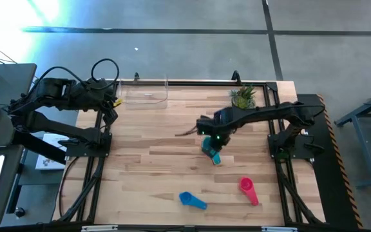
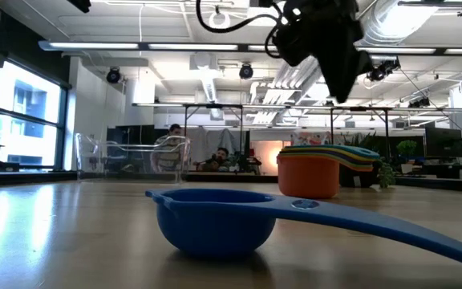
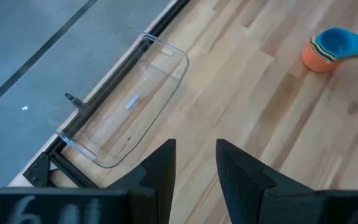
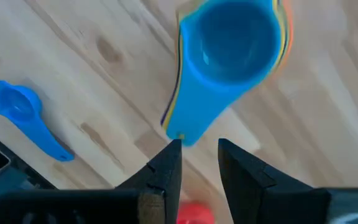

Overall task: Nest measuring cups in basket
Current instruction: Stack the light red measuring cup on top of the light blue measuring cup

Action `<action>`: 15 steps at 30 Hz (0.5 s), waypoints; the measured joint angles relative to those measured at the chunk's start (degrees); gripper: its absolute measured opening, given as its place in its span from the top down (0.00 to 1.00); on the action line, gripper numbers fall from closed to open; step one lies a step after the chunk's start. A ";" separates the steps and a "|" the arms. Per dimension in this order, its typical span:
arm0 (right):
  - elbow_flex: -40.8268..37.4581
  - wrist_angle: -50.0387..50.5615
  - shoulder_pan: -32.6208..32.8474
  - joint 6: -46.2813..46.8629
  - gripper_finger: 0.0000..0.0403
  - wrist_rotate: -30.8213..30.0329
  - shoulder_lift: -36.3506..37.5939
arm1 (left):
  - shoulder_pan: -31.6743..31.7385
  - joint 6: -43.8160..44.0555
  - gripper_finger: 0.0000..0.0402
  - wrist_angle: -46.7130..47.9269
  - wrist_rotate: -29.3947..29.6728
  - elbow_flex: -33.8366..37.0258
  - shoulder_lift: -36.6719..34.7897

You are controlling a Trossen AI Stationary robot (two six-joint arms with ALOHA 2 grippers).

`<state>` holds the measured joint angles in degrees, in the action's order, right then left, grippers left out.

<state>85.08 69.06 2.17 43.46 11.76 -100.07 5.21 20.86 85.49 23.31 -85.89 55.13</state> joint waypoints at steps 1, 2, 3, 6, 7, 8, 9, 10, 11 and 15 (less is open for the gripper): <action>0.00 0.54 1.06 1.81 0.76 -0.43 0.00 | 0.00 -0.53 0.74 0.00 -0.62 0.00 0.00; 0.00 0.87 2.10 3.70 0.76 -0.98 0.00 | -0.02 -0.98 0.74 0.00 -1.17 0.00 0.00; 0.00 1.04 3.22 5.53 0.76 -1.46 0.00 | -0.02 -1.48 0.74 0.00 -1.73 0.00 0.00; 0.00 1.03 6.56 11.11 0.76 -2.17 0.00 | -0.01 -2.82 0.74 -0.02 -3.11 0.00 0.00; 0.00 1.03 7.70 12.87 0.76 -2.21 0.00 | 0.00 -3.16 0.74 -0.02 -3.54 0.00 0.00; 0.00 1.03 8.86 14.83 0.76 -2.28 0.00 | -0.01 -3.50 0.74 -0.03 -3.82 0.00 0.00; 0.00 1.03 10.03 16.65 0.76 -2.28 0.00 | -0.02 -3.67 0.74 -0.04 -4.03 0.00 0.00; 0.00 1.04 11.15 18.37 0.76 -2.30 0.00 | 0.01 -4.06 0.74 -0.04 -4.42 0.00 0.00; 0.00 1.11 12.26 20.07 0.76 -2.30 0.00 | -0.01 -4.66 0.74 -0.18 -4.91 0.00 0.00; 0.00 2.26 16.53 26.36 0.76 -2.32 0.00 | 0.01 -7.29 0.74 -4.41 -8.50 0.00 -0.01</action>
<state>85.08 71.31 18.70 69.81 9.44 -100.07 5.21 13.57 81.08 14.81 -85.89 55.12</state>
